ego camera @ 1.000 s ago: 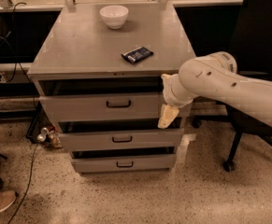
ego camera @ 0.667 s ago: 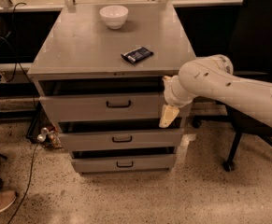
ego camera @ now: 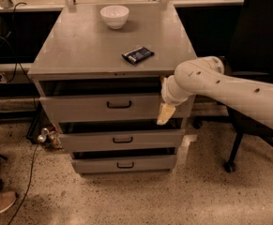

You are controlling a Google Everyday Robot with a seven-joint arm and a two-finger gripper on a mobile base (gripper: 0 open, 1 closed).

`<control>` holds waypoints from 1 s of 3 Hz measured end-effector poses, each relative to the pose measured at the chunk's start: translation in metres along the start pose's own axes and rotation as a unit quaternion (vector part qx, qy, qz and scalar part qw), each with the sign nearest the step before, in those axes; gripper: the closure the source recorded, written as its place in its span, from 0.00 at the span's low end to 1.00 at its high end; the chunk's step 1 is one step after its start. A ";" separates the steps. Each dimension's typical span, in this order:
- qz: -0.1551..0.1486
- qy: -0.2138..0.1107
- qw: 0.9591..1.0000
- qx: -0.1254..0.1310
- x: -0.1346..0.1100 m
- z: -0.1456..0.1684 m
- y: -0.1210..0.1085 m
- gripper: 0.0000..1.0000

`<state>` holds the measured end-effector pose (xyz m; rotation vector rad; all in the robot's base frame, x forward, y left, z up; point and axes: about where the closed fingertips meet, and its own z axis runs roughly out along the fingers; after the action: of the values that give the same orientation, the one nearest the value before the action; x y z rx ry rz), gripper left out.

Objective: Open top drawer

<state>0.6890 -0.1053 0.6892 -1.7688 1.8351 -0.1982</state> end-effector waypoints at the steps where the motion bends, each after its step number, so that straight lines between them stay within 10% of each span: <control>1: 0.014 -0.001 1.000 -0.010 0.009 0.017 0.004 0.17; 3: 0.038 0.007 0.999 -0.012 0.025 0.015 0.022 0.63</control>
Offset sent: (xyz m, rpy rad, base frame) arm 0.0011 -0.0164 -0.0475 0.0330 0.0829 -0.0619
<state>0.6782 -0.1222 0.6590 -1.7153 1.9186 -0.1595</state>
